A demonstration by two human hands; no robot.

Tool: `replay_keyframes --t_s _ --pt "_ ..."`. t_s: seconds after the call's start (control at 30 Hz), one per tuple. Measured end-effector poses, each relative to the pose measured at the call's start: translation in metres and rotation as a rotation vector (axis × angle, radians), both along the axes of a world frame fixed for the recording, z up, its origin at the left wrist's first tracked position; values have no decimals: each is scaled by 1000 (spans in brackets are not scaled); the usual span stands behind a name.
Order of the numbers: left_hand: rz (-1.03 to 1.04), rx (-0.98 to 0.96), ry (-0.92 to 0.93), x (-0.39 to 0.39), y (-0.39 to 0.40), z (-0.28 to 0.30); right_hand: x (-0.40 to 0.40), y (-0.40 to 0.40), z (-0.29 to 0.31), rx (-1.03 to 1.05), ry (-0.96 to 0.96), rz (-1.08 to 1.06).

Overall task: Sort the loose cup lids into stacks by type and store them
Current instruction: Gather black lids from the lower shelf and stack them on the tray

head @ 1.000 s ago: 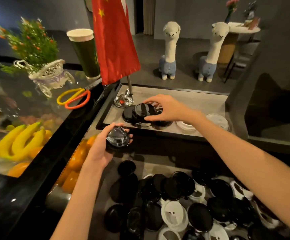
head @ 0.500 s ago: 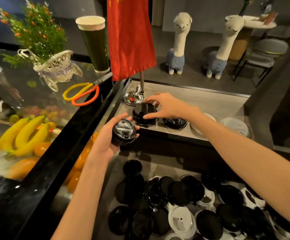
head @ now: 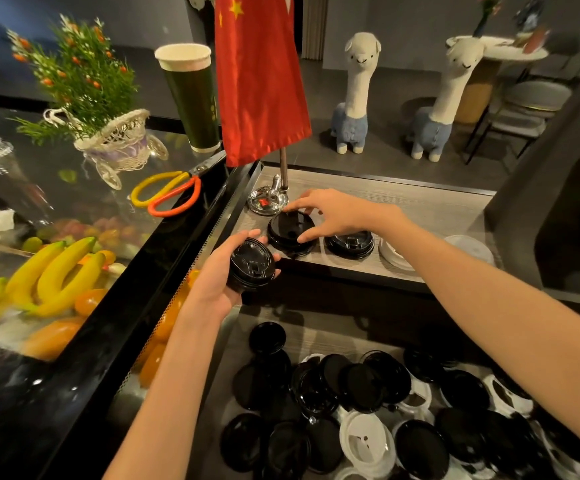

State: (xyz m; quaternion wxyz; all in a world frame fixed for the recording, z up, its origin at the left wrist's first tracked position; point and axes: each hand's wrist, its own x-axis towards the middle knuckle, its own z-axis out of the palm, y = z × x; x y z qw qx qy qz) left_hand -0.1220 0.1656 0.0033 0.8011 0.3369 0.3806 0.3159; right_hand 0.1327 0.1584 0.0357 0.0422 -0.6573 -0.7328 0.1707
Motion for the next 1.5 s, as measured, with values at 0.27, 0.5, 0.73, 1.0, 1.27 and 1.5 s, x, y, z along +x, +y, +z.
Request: replay_keyframes --t_s 0.27,0.5,0.73,1.0,1.27,1.5 --pt "56 27 37 0 -5 7 -3 -5 0 -9 -36 8" --pt "32 69 -54 15 -17 23 -35 -52 29 241 362 82" --pt "-68 123 -84 71 -33 59 -16 -78 60 277 274 70" --pt "-206 97 -167 105 -31 64 17 -88 65 252 268 -40" --pt "-104 206 73 99 -27 39 48 -80 45 206 248 -188" --pt "-48 328 284 83 -19 14 63 -76 3 61 133 -269"
